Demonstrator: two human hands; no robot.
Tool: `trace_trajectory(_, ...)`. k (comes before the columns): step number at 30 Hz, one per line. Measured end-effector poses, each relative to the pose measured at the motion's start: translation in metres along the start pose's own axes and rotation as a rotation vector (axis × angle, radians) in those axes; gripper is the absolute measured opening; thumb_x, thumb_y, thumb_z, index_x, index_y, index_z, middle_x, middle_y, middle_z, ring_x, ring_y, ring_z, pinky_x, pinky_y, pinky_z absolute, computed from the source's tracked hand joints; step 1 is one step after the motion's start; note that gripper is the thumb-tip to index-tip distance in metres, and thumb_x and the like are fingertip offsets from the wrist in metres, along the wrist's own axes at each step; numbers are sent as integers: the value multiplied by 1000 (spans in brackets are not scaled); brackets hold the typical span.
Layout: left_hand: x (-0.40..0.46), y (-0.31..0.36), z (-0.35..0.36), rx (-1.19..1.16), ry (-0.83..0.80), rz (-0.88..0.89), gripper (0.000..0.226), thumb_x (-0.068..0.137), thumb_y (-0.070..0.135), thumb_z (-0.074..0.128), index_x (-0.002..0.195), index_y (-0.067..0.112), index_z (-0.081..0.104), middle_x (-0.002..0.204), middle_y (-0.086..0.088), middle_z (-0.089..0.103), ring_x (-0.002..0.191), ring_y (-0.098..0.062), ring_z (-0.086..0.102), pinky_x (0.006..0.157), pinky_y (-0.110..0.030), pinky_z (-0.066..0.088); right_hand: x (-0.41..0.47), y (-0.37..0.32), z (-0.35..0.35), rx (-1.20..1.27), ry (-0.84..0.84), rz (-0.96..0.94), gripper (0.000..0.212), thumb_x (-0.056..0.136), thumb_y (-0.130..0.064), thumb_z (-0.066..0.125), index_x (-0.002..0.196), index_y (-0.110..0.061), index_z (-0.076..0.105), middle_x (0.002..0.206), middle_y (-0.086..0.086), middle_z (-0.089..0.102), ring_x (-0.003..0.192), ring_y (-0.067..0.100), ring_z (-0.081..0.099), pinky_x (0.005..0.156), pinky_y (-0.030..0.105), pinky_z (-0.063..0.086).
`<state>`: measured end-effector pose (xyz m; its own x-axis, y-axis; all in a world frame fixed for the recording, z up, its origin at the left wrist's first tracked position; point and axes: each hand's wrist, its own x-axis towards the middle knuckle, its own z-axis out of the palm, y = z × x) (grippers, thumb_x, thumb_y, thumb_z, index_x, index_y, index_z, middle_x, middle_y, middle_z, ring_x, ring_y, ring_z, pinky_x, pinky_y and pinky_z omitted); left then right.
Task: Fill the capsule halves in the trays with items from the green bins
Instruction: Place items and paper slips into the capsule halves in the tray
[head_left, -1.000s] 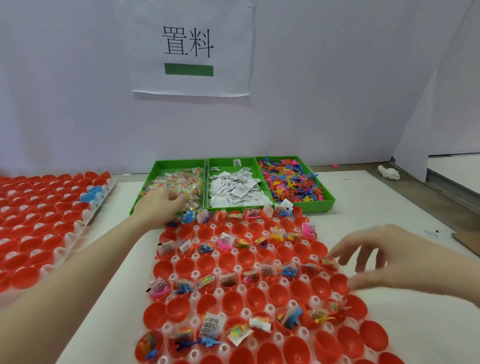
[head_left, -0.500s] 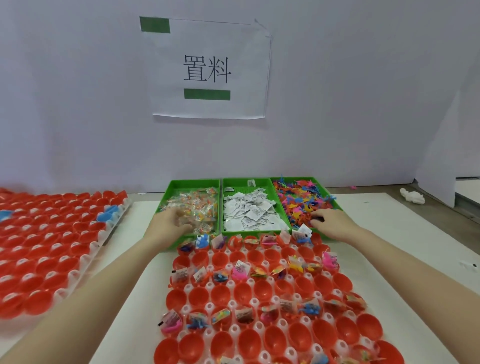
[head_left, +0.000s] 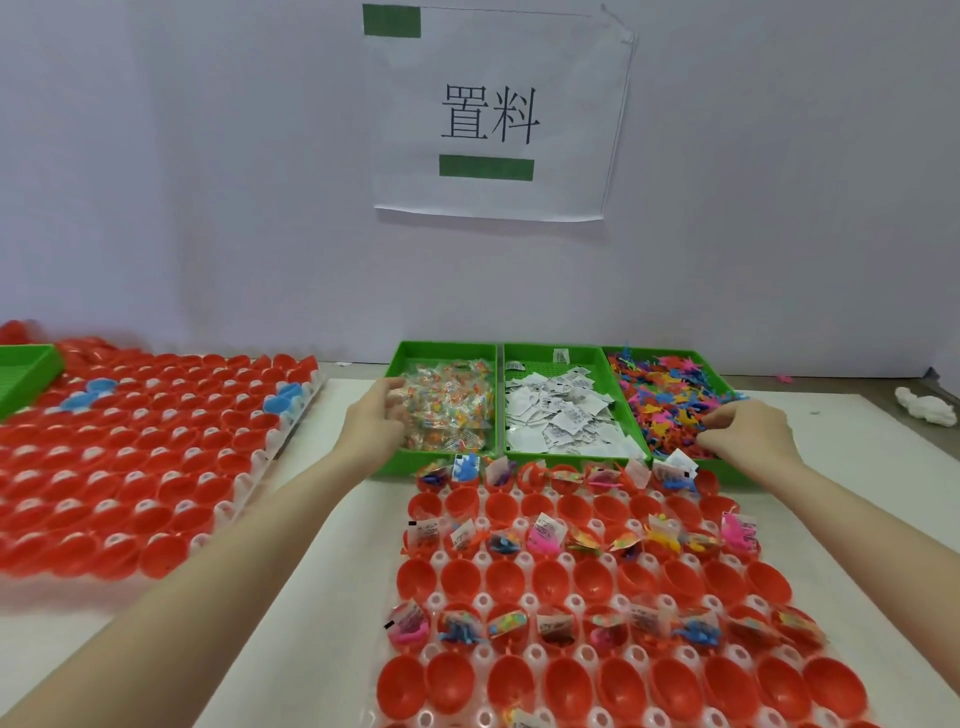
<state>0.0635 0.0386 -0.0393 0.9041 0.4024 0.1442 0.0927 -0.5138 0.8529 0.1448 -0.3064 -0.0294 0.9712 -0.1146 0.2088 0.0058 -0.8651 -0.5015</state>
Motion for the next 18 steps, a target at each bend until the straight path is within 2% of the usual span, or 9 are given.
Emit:
trace_trajectory(2,0,-1,2,16,-1,32,52,91,-11,39,138,10,38,139,-15,45,119,-29,51,60,-16,44,1,0,-3,15,-52,-19,27,73,-6,73,99,-1,71,107,15,67,104,29,58,85,32,43)
trace_trajectory(4,0,-2,2,44,23,75,46,94,-5,40,137,10,41,138,-15,48,117,-30,53,62,-19,46,1,2,-6,6,-61,-49,19,74,-3,72,93,0,73,102,16,69,98,28,60,81,29,41)
trace_trajectory(9,-2,-4,2,98,84,155,23,92,4,53,113,5,62,112,-13,66,96,-19,61,67,-12,46,-1,0,-7,-45,152,-113,11,85,-11,64,88,-6,73,95,12,70,90,28,59,71,32,42)
trace_trajectory(10,-3,-4,2,89,73,168,20,91,5,55,109,5,64,109,-12,67,97,-19,62,72,-10,47,-2,-4,-7,-20,188,-131,10,87,-11,60,89,-8,70,95,9,69,86,26,58,69,31,41)
trace_trajectory(11,-4,-4,2,90,60,185,18,90,7,56,105,6,66,109,-10,68,104,-20,60,87,-15,47,-3,-12,-5,45,191,-147,9,89,-9,56,90,-9,65,94,7,66,80,25,57,66,31,40)
trace_trajectory(12,-5,-5,2,114,60,209,17,90,9,57,103,7,67,109,-7,68,115,-21,55,106,-31,36,-3,-21,-4,126,157,-164,8,90,-6,52,90,-10,59,92,6,64,72,24,57,62,32,41)
trace_trajectory(14,-6,-5,2,171,102,261,17,91,11,57,102,8,69,112,-4,67,131,-19,38,115,-41,7,-4,-40,1,188,35,-220,16,91,0,43,90,-13,53,91,7,61,58,19,52,53,29,40)
trace_trajectory(16,-8,-2,2,137,149,309,19,91,9,55,104,8,69,113,-5,67,130,-21,41,109,-29,20,-4,-56,6,80,-112,-272,21,91,-2,37,90,-10,56,97,9,63,58,15,50,53,27,38)
trace_trajectory(18,-13,2,1,50,167,327,21,91,6,54,108,6,67,110,-6,67,112,-22,57,93,-20,39,-5,-65,10,-102,-226,-298,24,89,-10,41,93,0,63,94,10,66,67,19,53,60,28,40)
